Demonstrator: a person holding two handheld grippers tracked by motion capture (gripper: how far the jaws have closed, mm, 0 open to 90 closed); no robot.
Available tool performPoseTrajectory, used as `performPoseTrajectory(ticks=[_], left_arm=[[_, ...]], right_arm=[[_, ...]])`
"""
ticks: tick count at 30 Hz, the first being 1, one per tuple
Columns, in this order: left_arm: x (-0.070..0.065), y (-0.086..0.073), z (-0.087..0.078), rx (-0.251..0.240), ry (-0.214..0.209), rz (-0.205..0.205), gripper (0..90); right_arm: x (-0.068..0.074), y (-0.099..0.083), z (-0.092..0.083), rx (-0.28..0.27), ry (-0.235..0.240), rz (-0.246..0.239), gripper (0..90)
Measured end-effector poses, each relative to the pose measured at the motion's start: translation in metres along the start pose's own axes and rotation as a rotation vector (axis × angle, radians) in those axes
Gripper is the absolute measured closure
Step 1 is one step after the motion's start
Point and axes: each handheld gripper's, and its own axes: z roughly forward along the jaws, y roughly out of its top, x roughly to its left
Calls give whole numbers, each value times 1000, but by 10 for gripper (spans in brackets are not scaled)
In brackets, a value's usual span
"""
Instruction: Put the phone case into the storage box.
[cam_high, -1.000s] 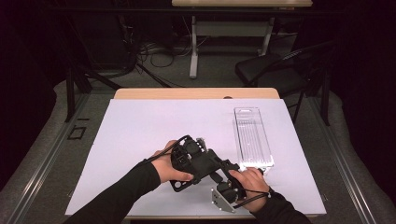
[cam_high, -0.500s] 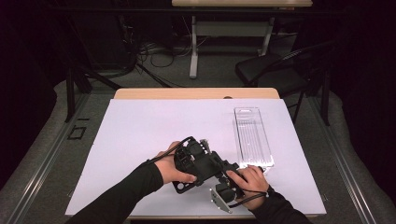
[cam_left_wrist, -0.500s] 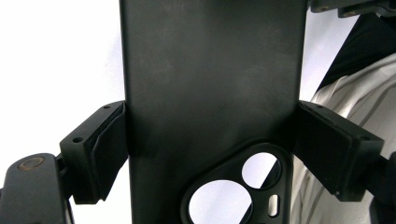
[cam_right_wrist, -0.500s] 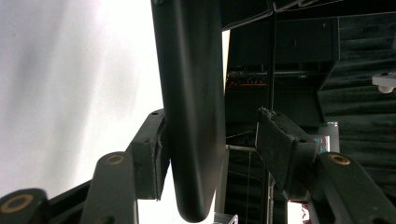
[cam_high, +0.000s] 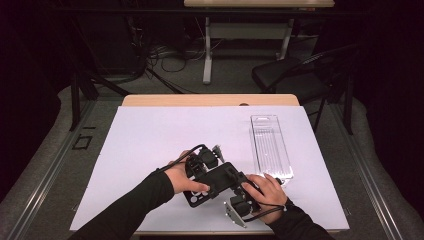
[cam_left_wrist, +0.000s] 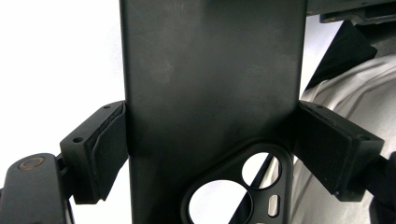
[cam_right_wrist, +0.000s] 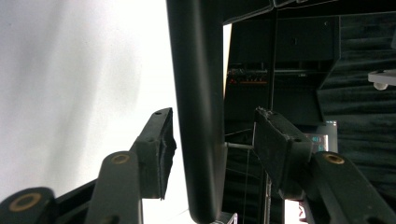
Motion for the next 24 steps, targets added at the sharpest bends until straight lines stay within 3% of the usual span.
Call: performPoseTrajectory(ticks=[6,24], left_arm=[[1,1,3,7,-17,-8,147],[-2,1,5,11,-34,1,147]], right_arm=[[1,1,2,7,18,-20,554],[1,2,5,24,1,-78,679]])
